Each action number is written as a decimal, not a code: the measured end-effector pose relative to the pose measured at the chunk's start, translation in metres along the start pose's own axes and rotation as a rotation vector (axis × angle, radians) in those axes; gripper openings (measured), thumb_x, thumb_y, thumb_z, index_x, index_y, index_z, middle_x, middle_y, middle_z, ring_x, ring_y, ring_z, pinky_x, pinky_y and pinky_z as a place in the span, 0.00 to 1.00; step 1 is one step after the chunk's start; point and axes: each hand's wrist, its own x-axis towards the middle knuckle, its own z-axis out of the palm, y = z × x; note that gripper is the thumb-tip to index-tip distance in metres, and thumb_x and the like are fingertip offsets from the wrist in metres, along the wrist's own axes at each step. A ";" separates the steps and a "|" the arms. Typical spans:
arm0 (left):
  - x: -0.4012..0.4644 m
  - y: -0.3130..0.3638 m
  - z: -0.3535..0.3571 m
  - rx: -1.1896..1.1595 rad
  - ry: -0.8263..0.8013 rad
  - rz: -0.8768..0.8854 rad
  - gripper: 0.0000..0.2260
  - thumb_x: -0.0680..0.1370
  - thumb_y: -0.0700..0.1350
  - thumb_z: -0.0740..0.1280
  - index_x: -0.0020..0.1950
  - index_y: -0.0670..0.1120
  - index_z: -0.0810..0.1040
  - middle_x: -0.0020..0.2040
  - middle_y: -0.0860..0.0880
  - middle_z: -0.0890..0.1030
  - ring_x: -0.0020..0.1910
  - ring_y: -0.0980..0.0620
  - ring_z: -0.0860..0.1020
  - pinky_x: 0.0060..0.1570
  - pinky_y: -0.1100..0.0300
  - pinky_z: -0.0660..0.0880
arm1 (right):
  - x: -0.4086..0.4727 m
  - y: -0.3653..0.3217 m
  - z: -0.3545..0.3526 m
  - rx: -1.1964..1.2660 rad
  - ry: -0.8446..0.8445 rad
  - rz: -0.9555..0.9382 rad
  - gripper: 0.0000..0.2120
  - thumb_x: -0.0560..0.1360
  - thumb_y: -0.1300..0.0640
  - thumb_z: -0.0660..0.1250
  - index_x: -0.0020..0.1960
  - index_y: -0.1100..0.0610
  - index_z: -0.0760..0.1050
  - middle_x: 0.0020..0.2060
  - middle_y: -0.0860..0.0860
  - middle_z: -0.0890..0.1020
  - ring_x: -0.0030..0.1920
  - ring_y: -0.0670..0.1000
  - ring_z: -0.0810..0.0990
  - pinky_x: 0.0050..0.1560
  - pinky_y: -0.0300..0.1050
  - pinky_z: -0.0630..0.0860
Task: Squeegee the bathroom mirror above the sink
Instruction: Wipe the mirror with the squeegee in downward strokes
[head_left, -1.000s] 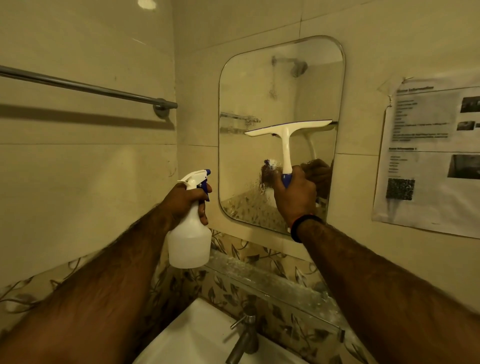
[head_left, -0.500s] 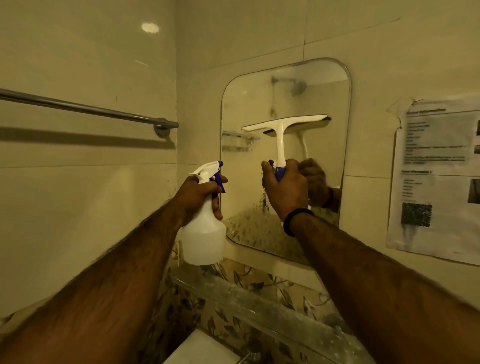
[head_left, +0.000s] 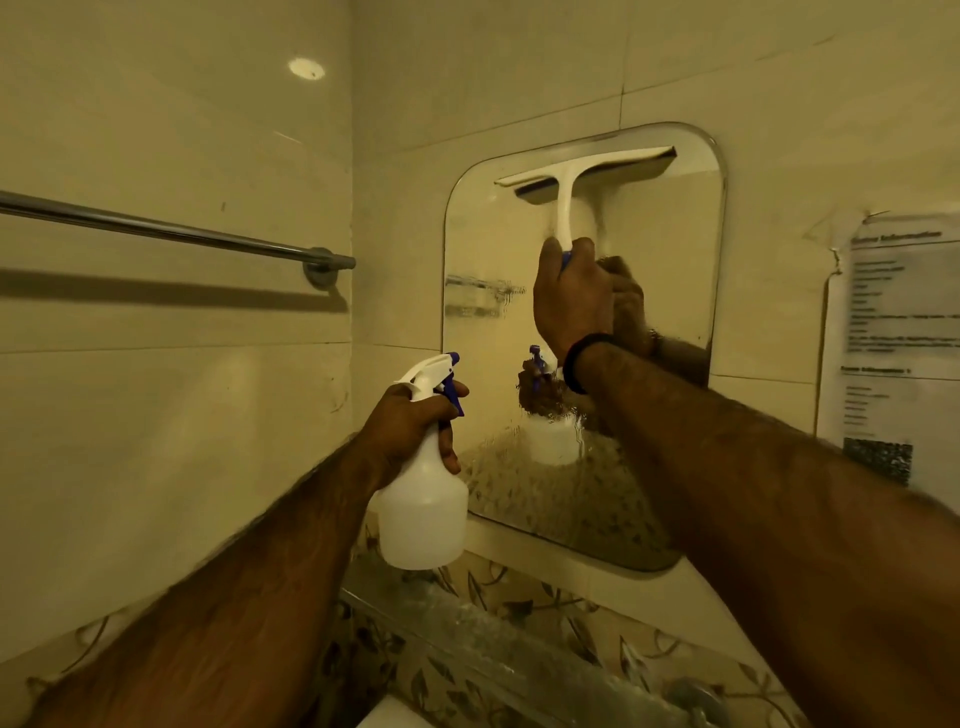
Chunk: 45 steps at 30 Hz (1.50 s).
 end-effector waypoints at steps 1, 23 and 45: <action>-0.001 0.000 0.001 0.000 0.004 -0.001 0.12 0.77 0.34 0.61 0.60 0.38 0.76 0.25 0.41 0.75 0.23 0.41 0.75 0.32 0.49 0.80 | 0.002 -0.001 0.001 -0.003 -0.002 -0.009 0.18 0.81 0.45 0.54 0.57 0.60 0.69 0.32 0.46 0.72 0.32 0.48 0.74 0.33 0.46 0.72; -0.007 -0.007 0.016 0.019 0.069 -0.024 0.12 0.77 0.35 0.62 0.60 0.39 0.77 0.25 0.40 0.75 0.23 0.41 0.75 0.31 0.50 0.79 | -0.018 0.027 -0.007 0.037 -0.030 0.035 0.19 0.82 0.44 0.53 0.55 0.60 0.69 0.38 0.52 0.76 0.35 0.52 0.76 0.30 0.44 0.71; -0.038 -0.027 0.023 0.065 0.074 -0.075 0.13 0.77 0.34 0.61 0.60 0.38 0.76 0.25 0.42 0.74 0.23 0.41 0.76 0.30 0.52 0.79 | -0.163 0.094 -0.017 0.001 -0.153 0.252 0.21 0.81 0.42 0.51 0.66 0.55 0.66 0.46 0.52 0.78 0.42 0.52 0.75 0.42 0.45 0.71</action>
